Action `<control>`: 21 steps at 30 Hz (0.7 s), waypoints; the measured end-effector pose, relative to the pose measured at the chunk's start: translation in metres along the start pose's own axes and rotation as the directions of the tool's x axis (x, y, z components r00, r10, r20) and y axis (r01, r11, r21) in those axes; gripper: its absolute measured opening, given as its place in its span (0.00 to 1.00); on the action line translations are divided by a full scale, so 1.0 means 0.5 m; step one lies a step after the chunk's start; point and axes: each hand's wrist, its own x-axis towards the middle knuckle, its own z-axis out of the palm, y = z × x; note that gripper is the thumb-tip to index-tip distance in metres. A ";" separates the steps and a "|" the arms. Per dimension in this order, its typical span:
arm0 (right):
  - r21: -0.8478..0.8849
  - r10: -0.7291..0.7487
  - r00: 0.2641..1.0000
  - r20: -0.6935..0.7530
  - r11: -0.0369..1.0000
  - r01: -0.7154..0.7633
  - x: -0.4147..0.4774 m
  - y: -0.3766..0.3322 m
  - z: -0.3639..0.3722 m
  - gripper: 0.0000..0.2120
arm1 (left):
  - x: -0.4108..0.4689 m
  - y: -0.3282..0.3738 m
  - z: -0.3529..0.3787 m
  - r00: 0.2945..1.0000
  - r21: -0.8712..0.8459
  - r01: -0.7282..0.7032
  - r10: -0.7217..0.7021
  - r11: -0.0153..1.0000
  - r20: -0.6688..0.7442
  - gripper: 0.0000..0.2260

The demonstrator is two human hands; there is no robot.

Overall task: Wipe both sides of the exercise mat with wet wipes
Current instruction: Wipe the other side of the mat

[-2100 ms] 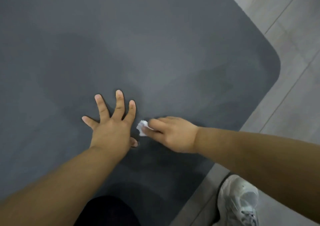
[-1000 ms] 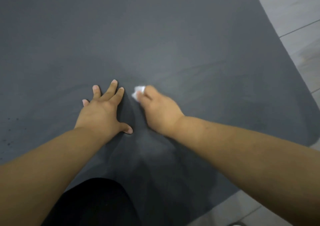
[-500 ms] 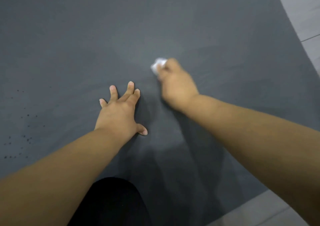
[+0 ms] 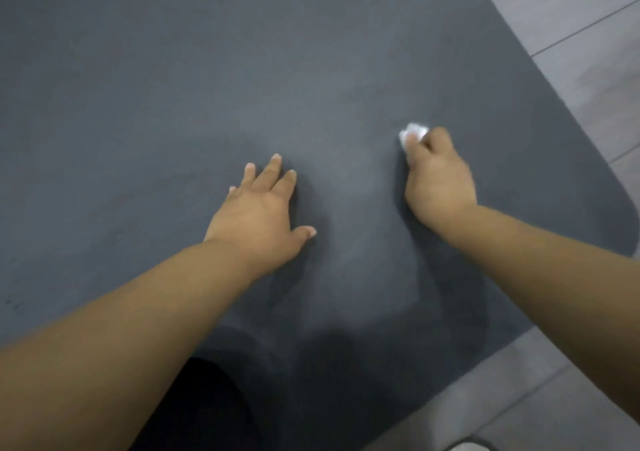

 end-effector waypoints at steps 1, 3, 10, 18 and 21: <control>0.045 -0.171 0.985 0.013 0.984 0.170 -0.041 -0.019 0.007 0.19 | 0.004 0.031 0.009 0.998 0.014 -0.054 0.054 0.998 -0.010 0.38; 0.089 -0.481 0.872 0.092 0.876 0.474 -0.100 -0.014 0.009 0.20 | 0.013 0.083 0.037 0.994 0.028 -0.112 0.112 0.993 -0.004 0.39; -0.040 0.214 0.975 -0.065 0.975 -0.217 -0.078 0.264 -0.093 0.19 | 0.017 0.128 0.122 0.992 0.172 -0.126 0.123 0.977 0.031 0.42; 0.140 -0.320 0.947 0.010 0.938 0.316 -0.265 0.140 -0.013 0.17 | 0.014 0.149 0.125 0.998 0.137 -0.067 0.066 0.988 0.006 0.41; 0.074 -0.392 0.895 0.214 0.920 0.385 -0.289 0.218 -0.051 0.17 | 0.008 0.150 0.131 0.998 0.150 -0.060 0.062 0.987 -0.009 0.40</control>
